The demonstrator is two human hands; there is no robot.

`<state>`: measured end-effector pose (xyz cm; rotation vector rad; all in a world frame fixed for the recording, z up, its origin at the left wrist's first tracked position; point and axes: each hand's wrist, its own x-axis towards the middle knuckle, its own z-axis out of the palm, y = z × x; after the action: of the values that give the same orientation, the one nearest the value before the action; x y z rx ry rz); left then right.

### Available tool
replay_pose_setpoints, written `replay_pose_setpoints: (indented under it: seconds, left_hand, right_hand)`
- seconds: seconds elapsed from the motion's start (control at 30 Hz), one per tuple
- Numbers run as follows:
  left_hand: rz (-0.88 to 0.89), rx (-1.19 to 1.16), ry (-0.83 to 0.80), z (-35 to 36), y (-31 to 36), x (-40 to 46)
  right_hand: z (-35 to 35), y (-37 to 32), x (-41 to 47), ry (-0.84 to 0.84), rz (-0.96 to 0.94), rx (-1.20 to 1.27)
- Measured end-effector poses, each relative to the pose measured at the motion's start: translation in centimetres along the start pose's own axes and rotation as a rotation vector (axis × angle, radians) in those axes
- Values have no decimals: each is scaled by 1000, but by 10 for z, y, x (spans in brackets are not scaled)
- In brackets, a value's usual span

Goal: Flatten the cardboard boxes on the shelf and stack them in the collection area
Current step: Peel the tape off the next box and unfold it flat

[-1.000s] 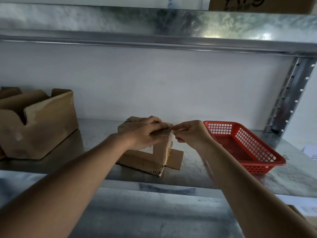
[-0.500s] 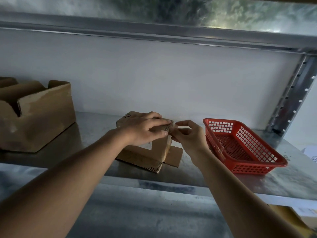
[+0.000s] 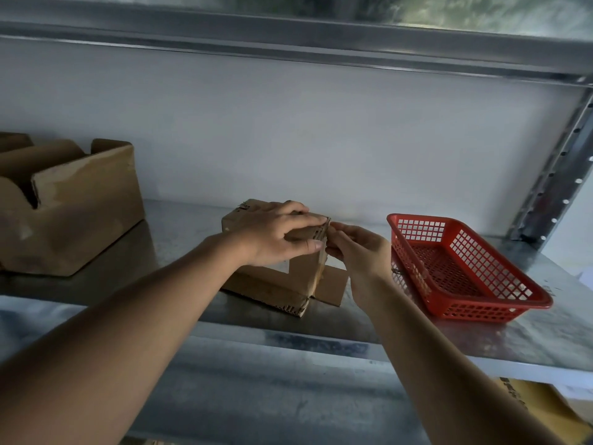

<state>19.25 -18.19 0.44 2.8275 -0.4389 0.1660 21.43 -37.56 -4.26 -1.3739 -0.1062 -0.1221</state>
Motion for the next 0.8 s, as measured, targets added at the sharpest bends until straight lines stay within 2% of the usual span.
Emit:
replay_pose_setpoints:
  seconds: [0.13, 0.27, 0.37, 0.43, 0.53, 0.63, 0.7, 0.8]
  left_hand:
    - [-8, -1, -5, 0, -1, 0]
    - [-1, 21, 12, 0, -3, 0]
    - [5, 21, 20, 1, -4, 2]
    - [8, 15, 19, 1, -6, 2]
    - [16, -18, 13, 1, -7, 3]
    - [15, -35, 13, 0, -8, 4]
    - [18, -41, 16, 0, -8, 4]
    - [22, -45, 23, 1, -9, 5]
  right_hand:
    - [4, -2, -1, 46, 8, -19]
    - [3, -7, -2, 51, -132, -301]
    - [2, -10, -4, 50, -190, -426]
    - [2, -10, -4, 59, -112, -349]
    - [2, -10, -6, 36, 163, 45]
    - [2, -10, -6, 25, 312, 281]
    - [2, -11, -8, 15, 334, 331]
    - [0, -11, -10, 1, 231, 138]
